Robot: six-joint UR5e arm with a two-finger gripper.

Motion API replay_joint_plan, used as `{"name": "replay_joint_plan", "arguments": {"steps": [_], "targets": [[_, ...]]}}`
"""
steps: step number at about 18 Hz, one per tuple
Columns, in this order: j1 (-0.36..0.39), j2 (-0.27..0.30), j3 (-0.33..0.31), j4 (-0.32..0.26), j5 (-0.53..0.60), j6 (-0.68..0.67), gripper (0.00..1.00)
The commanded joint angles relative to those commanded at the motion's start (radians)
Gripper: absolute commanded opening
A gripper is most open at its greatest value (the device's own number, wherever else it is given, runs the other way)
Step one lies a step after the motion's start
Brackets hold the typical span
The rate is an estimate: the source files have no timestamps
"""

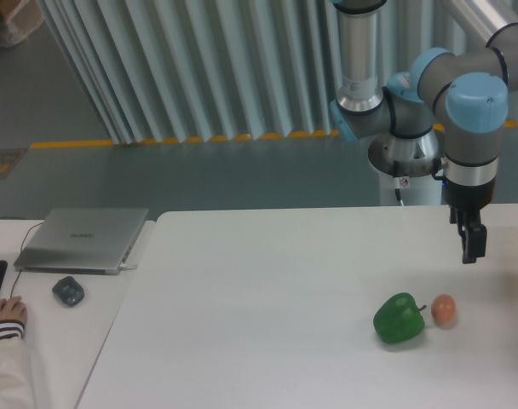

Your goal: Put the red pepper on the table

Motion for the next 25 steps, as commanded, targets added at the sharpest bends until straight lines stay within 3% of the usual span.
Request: {"name": "replay_joint_plan", "arguments": {"steps": [8,19,23,25], "targets": [[0.002,0.003,-0.005,0.008,0.003,0.003,1.0],[0.012,0.017,-0.068,0.04,-0.021,-0.021,1.0],[0.009,0.025,-0.084,0.13,-0.028,-0.012,1.0],[0.015,0.028,-0.087,0.141,-0.028,-0.003,1.0]]}}
